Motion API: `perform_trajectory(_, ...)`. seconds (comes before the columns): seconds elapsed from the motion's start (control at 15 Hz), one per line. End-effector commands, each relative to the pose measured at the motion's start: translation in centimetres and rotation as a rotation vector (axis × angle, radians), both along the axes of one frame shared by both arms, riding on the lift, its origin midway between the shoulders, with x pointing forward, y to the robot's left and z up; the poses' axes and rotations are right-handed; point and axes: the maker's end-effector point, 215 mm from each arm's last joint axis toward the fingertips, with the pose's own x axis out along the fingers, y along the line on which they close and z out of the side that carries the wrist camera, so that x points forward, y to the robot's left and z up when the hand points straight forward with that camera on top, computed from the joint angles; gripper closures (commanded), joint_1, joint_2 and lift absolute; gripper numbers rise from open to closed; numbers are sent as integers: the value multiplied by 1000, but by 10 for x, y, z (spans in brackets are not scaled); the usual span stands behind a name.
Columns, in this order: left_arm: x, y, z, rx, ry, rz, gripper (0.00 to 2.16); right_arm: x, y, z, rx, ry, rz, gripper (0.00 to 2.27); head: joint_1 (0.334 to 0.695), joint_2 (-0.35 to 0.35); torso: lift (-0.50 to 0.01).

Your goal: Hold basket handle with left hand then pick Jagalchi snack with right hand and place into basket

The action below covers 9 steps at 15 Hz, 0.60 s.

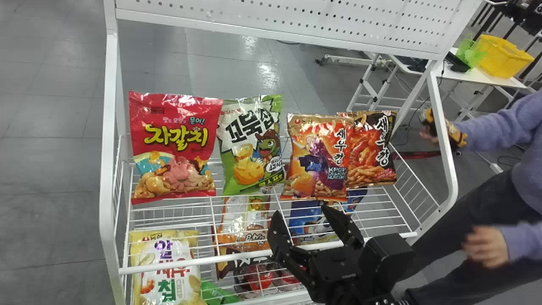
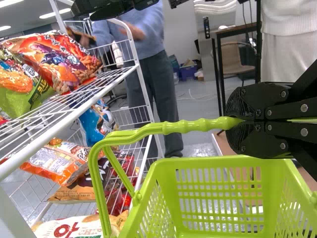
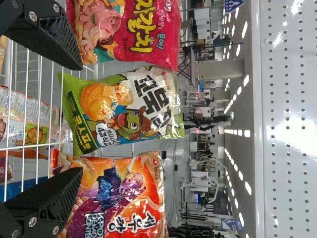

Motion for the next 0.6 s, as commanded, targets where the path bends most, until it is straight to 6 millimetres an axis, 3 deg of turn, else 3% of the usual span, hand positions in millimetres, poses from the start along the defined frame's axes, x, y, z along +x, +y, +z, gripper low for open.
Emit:
perform_trajectory(0.0, 0, 0, -1, 0, 1, 1, 1868, 0, 0, 0, -1, 0, 0, 73, 695, -344, -10)
perform_trajectory(0.53, 0, 1, 0, -4, 1, 1, 1868, 1, 0, 0, 0, 0, -1, 73, 695, -342, -10)
